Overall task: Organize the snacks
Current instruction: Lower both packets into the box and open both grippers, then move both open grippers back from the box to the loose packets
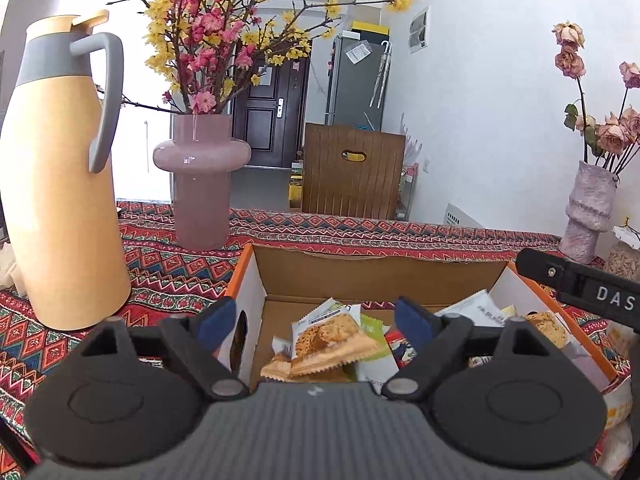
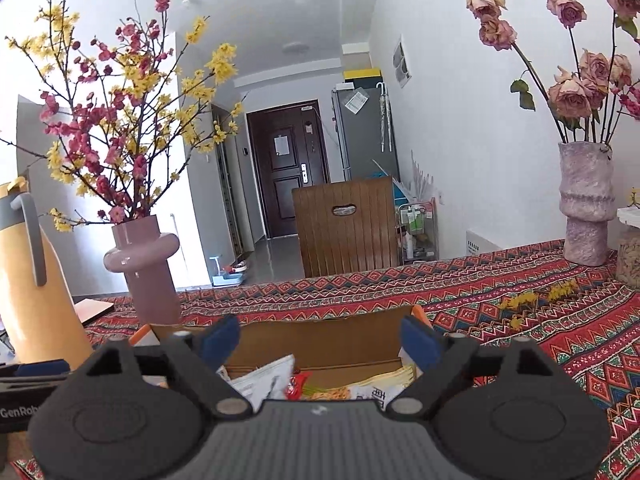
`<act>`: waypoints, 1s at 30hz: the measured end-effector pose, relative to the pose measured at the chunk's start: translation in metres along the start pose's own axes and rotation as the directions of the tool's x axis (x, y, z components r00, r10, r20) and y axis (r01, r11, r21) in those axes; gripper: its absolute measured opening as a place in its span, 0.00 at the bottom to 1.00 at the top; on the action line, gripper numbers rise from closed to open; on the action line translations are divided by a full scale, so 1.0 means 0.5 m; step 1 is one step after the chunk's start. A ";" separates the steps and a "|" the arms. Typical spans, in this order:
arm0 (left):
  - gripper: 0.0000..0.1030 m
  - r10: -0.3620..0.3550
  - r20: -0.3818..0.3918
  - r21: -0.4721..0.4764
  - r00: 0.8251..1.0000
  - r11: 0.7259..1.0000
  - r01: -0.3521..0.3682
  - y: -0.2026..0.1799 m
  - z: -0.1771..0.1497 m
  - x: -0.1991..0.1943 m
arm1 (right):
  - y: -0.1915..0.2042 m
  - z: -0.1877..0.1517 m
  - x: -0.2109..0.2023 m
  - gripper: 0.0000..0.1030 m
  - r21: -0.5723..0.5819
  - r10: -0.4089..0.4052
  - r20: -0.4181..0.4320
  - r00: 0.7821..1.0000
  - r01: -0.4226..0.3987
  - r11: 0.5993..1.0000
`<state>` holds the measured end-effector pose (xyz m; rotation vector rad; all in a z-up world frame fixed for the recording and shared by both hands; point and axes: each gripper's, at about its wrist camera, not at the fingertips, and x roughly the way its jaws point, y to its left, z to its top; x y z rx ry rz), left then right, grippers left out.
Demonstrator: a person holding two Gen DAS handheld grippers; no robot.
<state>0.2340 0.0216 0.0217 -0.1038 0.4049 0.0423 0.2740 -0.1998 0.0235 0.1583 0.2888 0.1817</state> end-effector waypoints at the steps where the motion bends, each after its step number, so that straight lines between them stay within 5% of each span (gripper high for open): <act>1: 1.00 0.015 0.011 -0.001 1.000 1.000 -0.015 0.000 -0.001 -0.003 | -0.003 0.000 -0.003 1.00 0.009 -0.001 0.007 1.000 0.001 1.000; 17: 1.00 0.079 0.000 -0.011 0.997 0.997 -0.079 -0.004 0.024 -0.032 | 0.000 0.027 -0.040 1.00 0.003 -0.002 0.040 0.999 0.002 1.000; 30: 1.00 0.074 0.004 0.007 0.997 0.997 -0.074 0.013 0.016 -0.132 | 0.017 0.018 -0.130 1.00 -0.035 0.029 0.004 1.000 -0.029 0.999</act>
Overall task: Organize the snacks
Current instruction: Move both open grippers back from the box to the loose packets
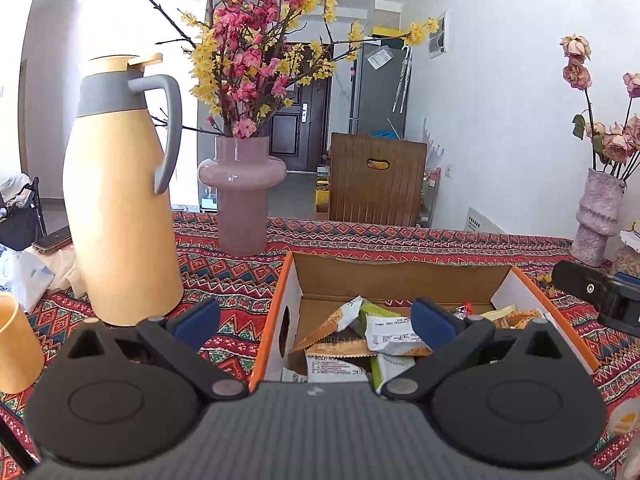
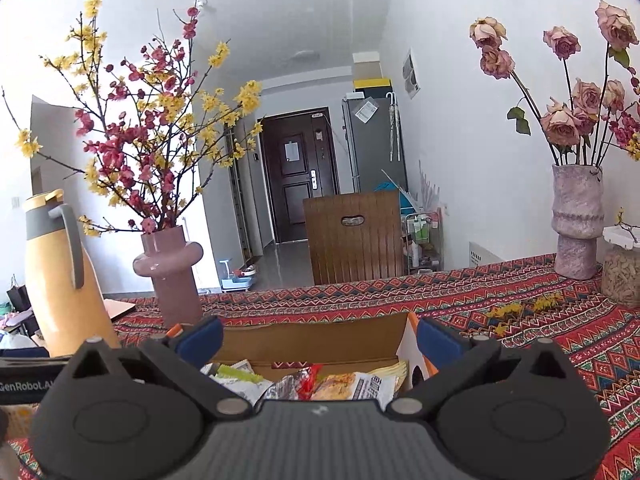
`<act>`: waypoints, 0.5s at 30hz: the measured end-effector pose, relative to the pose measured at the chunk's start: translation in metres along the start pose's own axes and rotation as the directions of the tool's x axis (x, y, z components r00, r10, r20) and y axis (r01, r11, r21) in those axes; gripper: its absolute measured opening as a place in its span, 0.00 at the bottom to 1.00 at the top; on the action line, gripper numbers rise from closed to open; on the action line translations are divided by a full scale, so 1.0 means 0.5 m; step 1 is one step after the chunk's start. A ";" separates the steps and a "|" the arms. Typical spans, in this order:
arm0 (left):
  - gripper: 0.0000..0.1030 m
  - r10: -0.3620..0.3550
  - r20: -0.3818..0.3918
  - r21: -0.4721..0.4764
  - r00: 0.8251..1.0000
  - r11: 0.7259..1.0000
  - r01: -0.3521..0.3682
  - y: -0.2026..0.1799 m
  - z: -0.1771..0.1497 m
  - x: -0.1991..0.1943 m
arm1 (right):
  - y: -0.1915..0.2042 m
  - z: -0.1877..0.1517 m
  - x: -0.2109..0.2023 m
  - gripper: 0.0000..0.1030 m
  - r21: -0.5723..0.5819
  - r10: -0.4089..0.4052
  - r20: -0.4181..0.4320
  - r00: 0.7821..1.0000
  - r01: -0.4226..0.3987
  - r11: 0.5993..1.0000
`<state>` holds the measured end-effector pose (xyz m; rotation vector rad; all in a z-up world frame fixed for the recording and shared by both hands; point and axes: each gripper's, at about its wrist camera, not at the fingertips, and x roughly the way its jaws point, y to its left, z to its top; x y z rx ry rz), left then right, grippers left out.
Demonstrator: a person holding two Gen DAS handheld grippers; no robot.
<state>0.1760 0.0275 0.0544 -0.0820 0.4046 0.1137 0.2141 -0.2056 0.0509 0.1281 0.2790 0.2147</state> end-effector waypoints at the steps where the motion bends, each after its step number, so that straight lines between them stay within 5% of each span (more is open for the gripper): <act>1: 1.00 0.000 -0.001 0.000 1.000 1.000 0.000 0.004 -0.003 -0.007 | 0.002 -0.005 -0.008 1.00 -0.005 0.003 -0.009 1.000 -0.003 1.000; 15: 1.00 -0.018 -0.092 0.001 0.996 1.000 0.018 0.074 -0.088 -0.081 | 0.017 -0.089 -0.093 1.00 -0.064 0.044 -0.150 0.988 -0.054 0.996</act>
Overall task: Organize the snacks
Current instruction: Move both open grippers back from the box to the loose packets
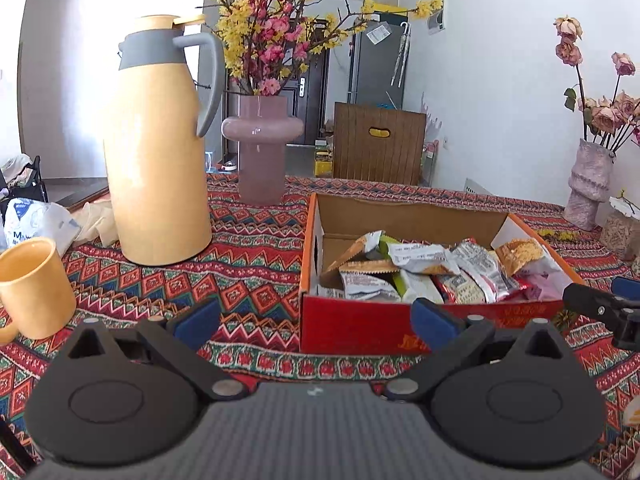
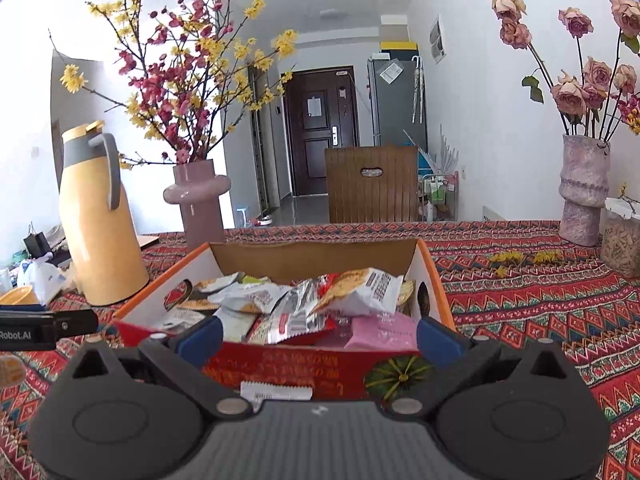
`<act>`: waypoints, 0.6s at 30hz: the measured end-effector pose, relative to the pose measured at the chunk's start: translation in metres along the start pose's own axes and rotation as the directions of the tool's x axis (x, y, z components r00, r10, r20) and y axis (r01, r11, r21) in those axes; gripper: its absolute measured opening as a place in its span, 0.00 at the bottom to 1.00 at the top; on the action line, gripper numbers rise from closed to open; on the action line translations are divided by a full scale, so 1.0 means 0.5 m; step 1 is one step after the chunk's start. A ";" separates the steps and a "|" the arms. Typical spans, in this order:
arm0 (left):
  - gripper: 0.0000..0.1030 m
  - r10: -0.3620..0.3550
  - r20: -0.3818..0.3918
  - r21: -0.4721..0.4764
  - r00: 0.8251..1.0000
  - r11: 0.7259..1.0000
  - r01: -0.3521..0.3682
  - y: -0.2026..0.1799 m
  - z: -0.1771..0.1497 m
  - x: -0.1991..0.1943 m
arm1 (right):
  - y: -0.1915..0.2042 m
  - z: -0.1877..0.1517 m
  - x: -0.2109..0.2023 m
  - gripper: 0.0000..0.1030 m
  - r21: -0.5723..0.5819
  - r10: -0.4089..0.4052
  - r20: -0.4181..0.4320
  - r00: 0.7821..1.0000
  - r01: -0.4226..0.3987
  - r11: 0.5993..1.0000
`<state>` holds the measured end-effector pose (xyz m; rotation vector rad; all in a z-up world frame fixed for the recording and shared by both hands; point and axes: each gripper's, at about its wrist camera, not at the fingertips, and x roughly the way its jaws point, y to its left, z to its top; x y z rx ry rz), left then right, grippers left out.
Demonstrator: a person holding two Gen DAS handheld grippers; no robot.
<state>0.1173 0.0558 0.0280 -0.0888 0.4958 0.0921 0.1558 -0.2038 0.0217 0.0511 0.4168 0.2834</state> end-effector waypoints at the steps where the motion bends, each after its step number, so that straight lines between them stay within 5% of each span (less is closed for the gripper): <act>1: 1.00 -0.004 -0.008 -0.001 1.000 1.000 0.004 0.004 -0.008 -0.004 | 0.001 -0.010 -0.003 1.00 -0.003 0.005 -0.014 1.000 -0.005 1.000; 18: 1.00 -0.065 -0.106 -0.008 0.992 0.998 0.064 0.012 -0.095 -0.035 | 0.052 -0.122 -0.017 1.00 0.009 0.101 -0.247 0.964 -0.102 0.995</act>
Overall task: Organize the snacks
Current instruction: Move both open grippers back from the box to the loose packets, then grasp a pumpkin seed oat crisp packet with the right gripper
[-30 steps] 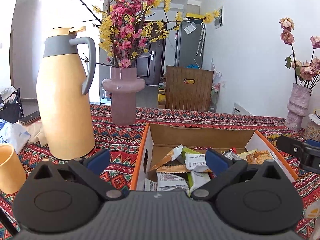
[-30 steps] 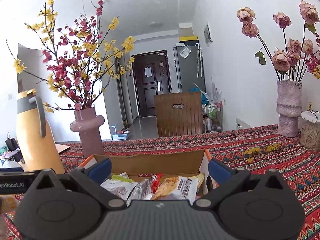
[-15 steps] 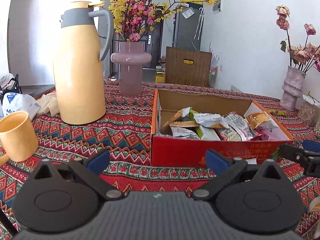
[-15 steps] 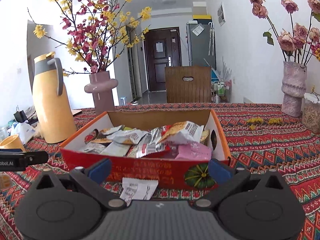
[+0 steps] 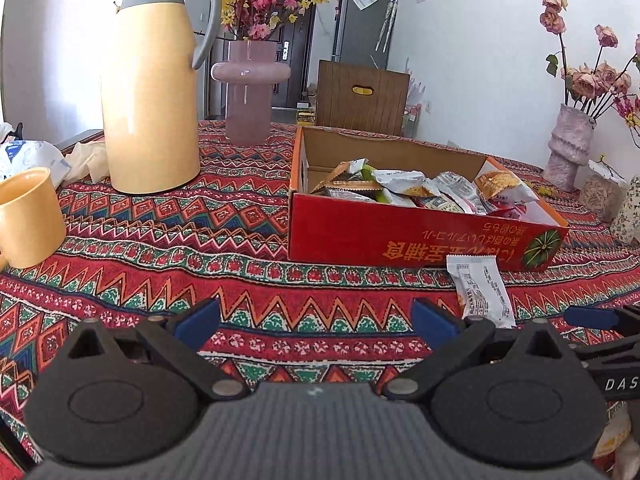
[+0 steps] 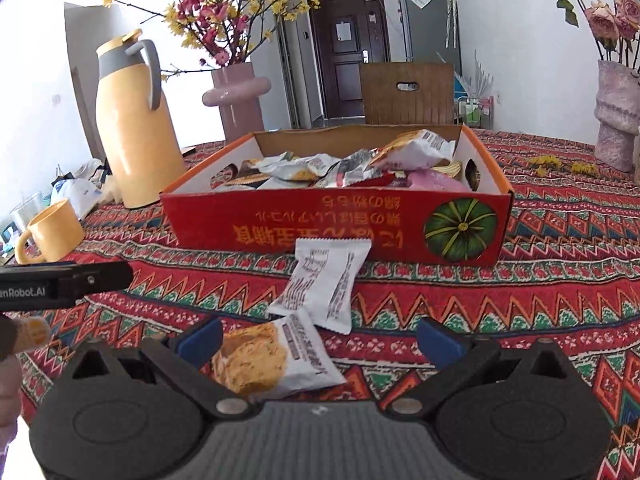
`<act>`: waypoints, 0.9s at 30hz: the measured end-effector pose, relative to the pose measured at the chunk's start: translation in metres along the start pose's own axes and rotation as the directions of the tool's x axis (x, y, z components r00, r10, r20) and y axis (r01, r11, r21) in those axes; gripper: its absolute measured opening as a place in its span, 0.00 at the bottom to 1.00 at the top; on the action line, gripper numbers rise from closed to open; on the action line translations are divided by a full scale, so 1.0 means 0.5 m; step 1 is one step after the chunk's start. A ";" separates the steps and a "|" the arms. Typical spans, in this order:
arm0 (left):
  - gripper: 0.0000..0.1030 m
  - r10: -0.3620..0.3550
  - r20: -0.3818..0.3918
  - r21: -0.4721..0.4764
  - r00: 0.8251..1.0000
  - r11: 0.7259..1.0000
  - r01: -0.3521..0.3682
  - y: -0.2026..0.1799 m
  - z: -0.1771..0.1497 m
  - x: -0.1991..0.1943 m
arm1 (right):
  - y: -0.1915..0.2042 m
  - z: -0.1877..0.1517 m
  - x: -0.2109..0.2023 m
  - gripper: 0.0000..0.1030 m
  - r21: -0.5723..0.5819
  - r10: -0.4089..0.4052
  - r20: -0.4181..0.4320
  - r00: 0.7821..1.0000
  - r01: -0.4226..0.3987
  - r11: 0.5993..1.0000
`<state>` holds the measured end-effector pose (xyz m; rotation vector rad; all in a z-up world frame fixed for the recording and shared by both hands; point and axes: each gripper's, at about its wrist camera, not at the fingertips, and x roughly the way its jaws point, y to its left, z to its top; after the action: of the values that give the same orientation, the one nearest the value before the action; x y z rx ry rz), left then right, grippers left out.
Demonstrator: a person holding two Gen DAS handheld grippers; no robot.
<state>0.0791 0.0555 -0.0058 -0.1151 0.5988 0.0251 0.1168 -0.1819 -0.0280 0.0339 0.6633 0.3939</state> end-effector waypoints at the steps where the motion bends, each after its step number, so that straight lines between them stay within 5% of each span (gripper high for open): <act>1: 1.00 0.001 -0.002 0.002 1.000 1.000 -0.001 0.000 -0.002 -0.002 | 0.006 -0.002 0.003 1.00 -0.006 0.001 -0.010 1.000 -0.001 1.000; 6: 1.00 0.003 -0.016 -0.005 1.000 1.000 -0.004 0.010 -0.013 -0.004 | 0.038 -0.010 0.018 0.97 -0.043 0.007 -0.033 0.999 -0.009 0.999; 14: 1.00 -0.004 -0.031 -0.012 1.000 1.000 0.004 0.019 -0.024 -0.002 | 0.065 -0.009 0.051 0.75 -0.104 0.019 -0.075 0.997 -0.026 0.994; 27: 1.00 -0.008 -0.040 -0.017 0.999 1.000 0.007 0.017 -0.028 0.000 | 0.071 -0.015 0.047 0.58 -0.142 0.015 -0.064 0.998 -0.024 0.990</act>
<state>0.0708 0.0625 -0.0181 -0.1343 0.6383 0.0204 0.1170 -0.1413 -0.0424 -0.1083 0.6960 0.4620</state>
